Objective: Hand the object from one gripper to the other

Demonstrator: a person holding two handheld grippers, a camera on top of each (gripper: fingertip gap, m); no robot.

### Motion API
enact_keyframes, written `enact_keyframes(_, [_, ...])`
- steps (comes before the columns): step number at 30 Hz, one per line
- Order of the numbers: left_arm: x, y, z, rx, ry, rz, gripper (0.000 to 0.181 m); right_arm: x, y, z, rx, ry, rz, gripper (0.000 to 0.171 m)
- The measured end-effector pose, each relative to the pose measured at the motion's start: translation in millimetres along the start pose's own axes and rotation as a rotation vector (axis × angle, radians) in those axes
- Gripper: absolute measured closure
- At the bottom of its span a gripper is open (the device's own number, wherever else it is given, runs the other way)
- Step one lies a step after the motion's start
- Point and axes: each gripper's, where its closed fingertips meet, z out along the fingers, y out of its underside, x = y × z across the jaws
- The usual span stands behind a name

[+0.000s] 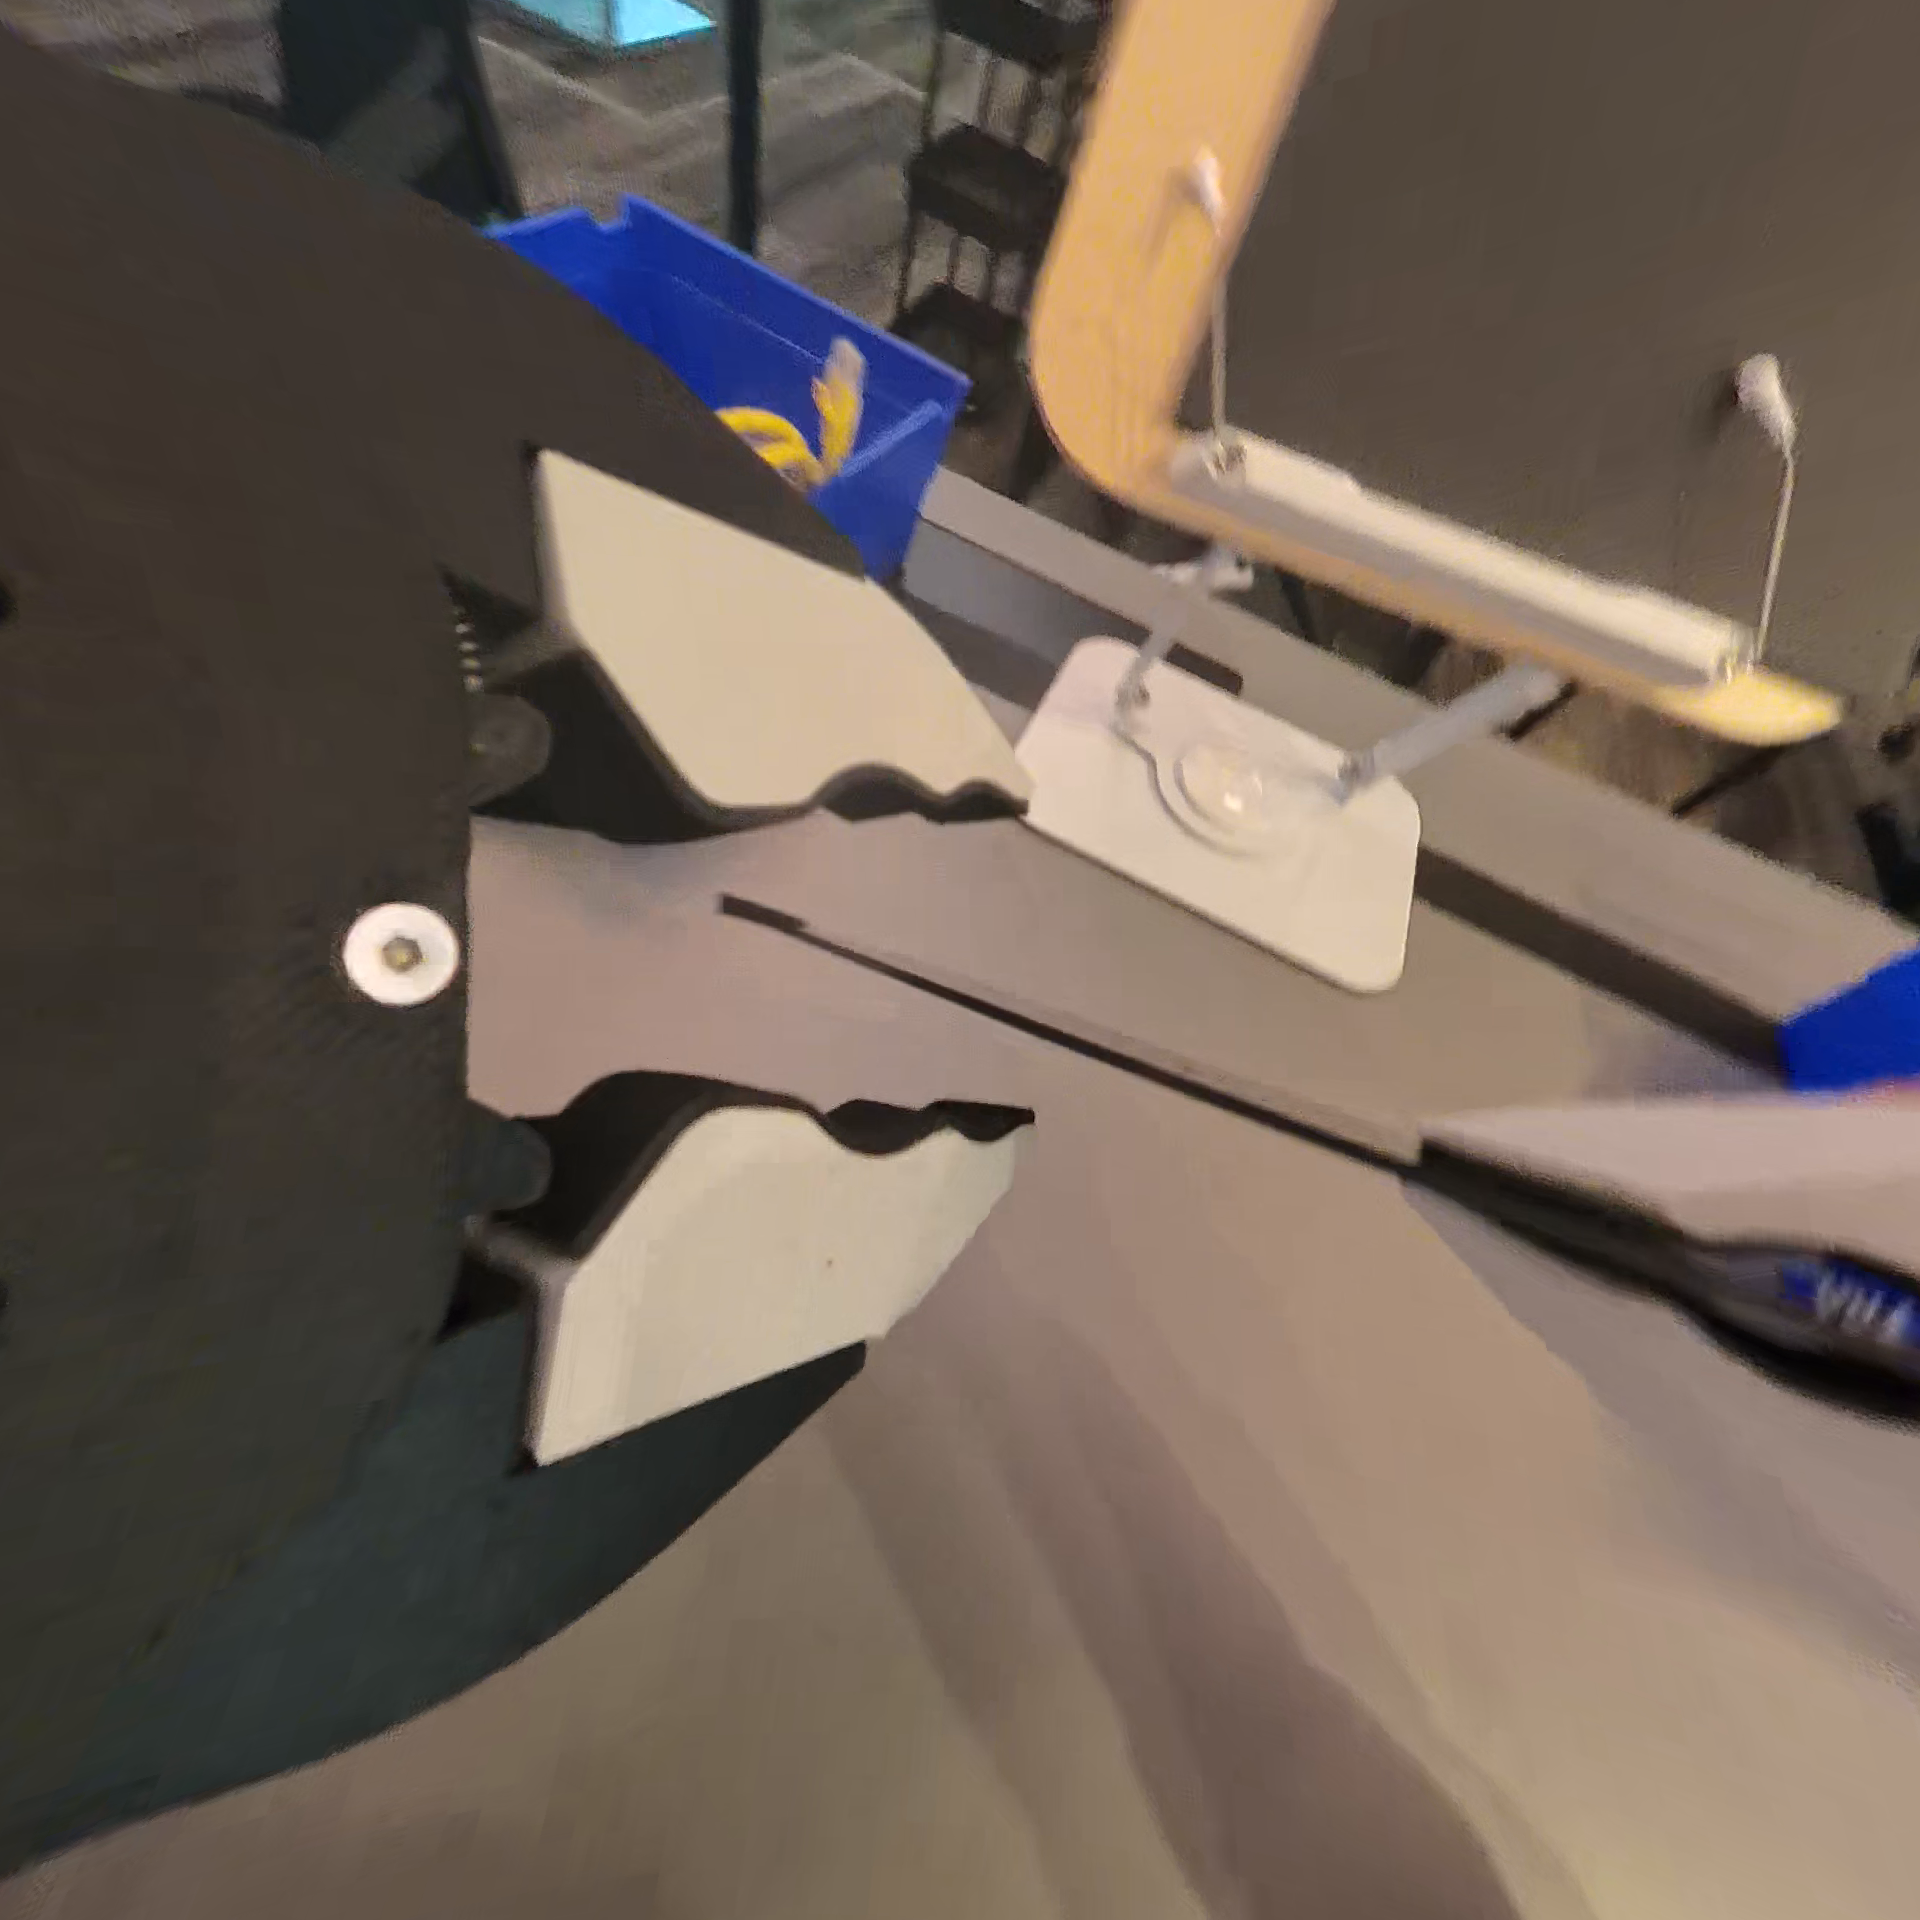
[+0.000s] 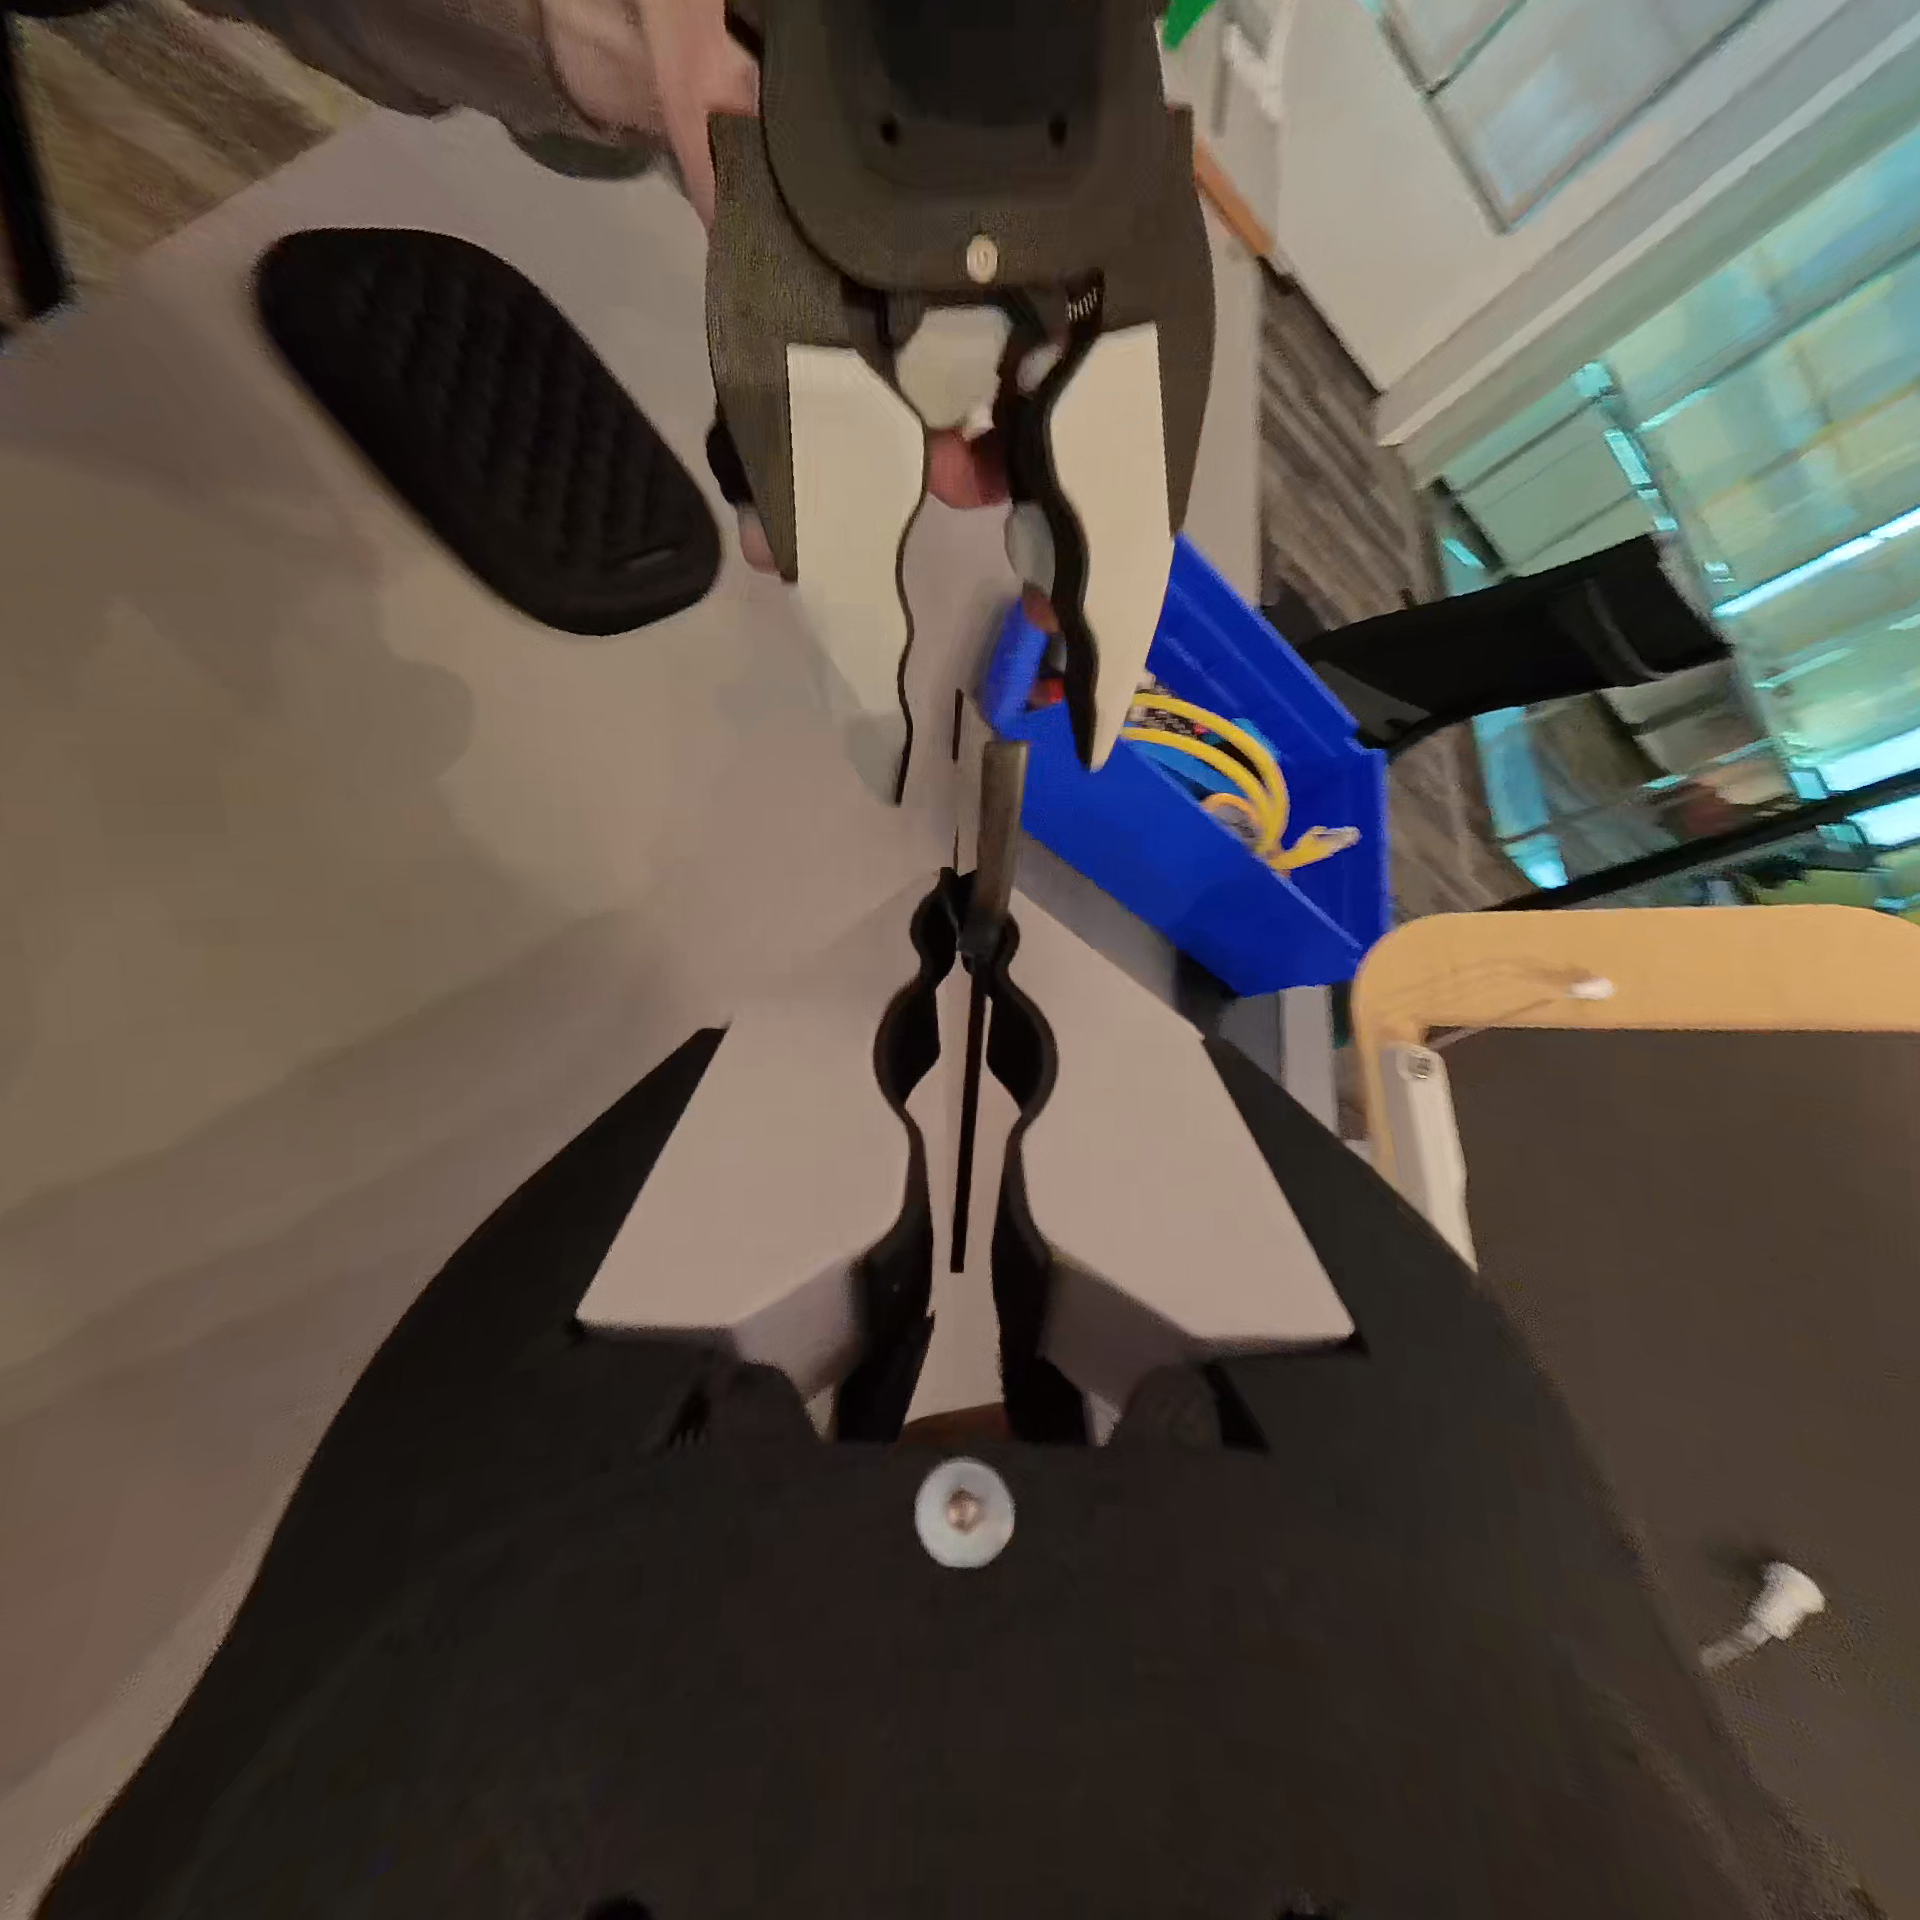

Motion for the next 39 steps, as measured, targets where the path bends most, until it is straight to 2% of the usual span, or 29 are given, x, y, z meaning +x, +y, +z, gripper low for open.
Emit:
enact_keyframes(2, [-17.6,-1.4,-15.5,0.054,-0.034,-0.132,0.125,19.1,-1.9,0.6,-0.014,0.139,-0.054,0.171])
enact_keyframes(4, [-31.3,-7.6,-33.3,0.177,-0.008,-0.341,0.125,41.8,-6.7,1.6,-0.038,0.336,-0.152,0.171])
enact_keyframes(7, [-42.9,-16.1,-55.4,0.392,0.139,-0.677,0.125,66.6,-18.2,3.0,-0.109,0.673,-0.407,0.171])
enact_keyframes(9, [-47.5,-17.6,-63.9,0.491,0.244,-0.857,0.124,64.8,-31.8,8.8,-0.145,0.828,-0.6,0.171])
enact_keyframes(12, [-45.1,-17.5,-64.3,0.55,0.332,-0.995,0.119,46.7,-50.0,26.2,-0.112,0.934,-0.752,0.171])
enact_keyframes(14, [-40.5,-17.0,-60.4,0.548,0.339,-1.022,0.119,33.3,-55.5,38.6,-0.087,0.951,-0.818,0.171])
enact_keyframes(18, [-37.9,-14.4,-55.3,0.559,0.315,-1.044,0.141,22.0,-55.5,51.0,-0.068,0.968,-0.859,0.171])
enact_keyframes(21, [-40.2,-12.2,-54.7,0.585,0.298,-1.058,0.169,14.7,-53.2,60.2,-0.063,0.956,-0.897,0.171])
enact_keyframes(22, [-40.6,-11.5,-53.8,0.587,0.292,-1.063,0.171,13.4,-52.0,62.3,-0.061,0.957,-0.902,0.171])
enact_keyframes(25, [-42.0,-11.0,-52.1,0.591,0.265,-1.058,0.174,14.8,-45.4,67.3,-0.059,0.958,-0.885,0.17])
enact_keyframes(26, [-42.2,-11.8,-52.1,0.59,0.26,-1.048,0.175,15.3,-42.8,69.0,-0.064,0.95,-0.878,0.164])
enact_keyframes(28, [-42.6,-14.9,-53.0,0.592,0.253,-1.013,0.176,16.5,-38.4,71.2,-0.062,0.922,-0.847,0.138])
enact_keyframes(31, [-49.1,-13.4,-54.7,0.565,0.192,-0.937,0.178,13.7,-33.0,72.4,-0.012,0.818,-0.765,0.111])
enact_keyframes(35, [-59.9,-12.1,-60.0,0.514,0.087,-0.782,0.175,18.4,-25.0,65.8,0.038,0.679,-0.583,0.11])
enact_keyframes(37, [-63.7,-13.3,-62.2,0.479,0.024,-0.684,0.176,13.4,-15.3,69.5,0.047,0.551,-0.504,0.114])
enact_keyframes(39, [-68.1,-11.4,-62.1,0.432,-0.055,-0.582,0.179,8.6,-4.2,72.9,0.017,0.465,-0.495,0.113])
